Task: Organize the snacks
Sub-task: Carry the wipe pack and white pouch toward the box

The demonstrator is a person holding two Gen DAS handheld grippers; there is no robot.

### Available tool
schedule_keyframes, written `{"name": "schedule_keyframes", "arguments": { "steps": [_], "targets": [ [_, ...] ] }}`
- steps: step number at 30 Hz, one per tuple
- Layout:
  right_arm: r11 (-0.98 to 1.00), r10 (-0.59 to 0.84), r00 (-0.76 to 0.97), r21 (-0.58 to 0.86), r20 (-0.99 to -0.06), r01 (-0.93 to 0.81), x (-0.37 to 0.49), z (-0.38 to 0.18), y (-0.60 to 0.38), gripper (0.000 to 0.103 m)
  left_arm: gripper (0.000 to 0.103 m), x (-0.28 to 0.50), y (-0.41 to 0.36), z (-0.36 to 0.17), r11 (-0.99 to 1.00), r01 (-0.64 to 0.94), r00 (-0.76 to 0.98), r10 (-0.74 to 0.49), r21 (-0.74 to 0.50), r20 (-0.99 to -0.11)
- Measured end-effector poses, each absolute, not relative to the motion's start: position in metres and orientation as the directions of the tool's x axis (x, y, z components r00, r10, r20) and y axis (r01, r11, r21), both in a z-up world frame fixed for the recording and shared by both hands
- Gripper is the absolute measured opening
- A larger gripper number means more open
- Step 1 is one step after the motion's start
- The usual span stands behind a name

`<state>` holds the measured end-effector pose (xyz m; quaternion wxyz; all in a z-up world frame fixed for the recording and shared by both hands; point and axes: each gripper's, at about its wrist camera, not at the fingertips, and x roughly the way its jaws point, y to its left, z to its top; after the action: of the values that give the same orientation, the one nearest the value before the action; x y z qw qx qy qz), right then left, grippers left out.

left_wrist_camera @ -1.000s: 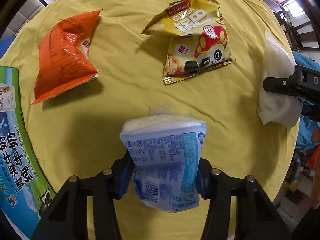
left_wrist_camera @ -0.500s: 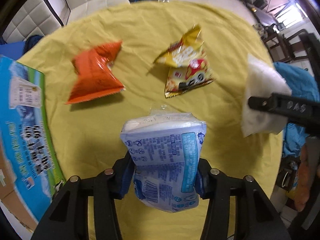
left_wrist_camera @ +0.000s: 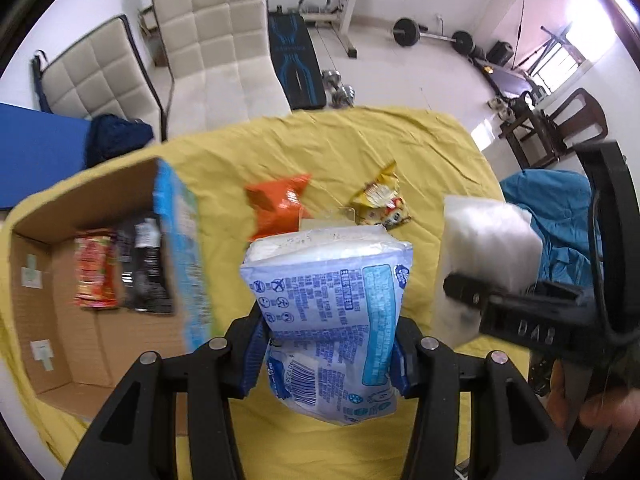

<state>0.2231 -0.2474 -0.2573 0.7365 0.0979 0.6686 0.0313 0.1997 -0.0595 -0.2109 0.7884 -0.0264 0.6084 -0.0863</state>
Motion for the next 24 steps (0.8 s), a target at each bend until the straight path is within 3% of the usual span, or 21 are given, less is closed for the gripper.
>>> {"name": "schedule_keyframes", "arguments": {
  "steps": [14, 24],
  "targets": [
    [0.956, 0.29, 0.142, 0.282, -0.946, -0.075, 0.167, -0.191, -0.097, 0.075, 0.047, 0.161, 0.095, -0.164, 0.991, 0.02, 0.342, -0.133, -0.134, -0.93],
    [0.948, 0.285, 0.068, 0.27, -0.956, -0.171, 0.174, -0.216, 0.032, 0.075, 0.047, 0.158, 0.214, -0.207, 0.991, -0.116, 0.258, -0.041, -0.073, -0.965]
  ]
}}
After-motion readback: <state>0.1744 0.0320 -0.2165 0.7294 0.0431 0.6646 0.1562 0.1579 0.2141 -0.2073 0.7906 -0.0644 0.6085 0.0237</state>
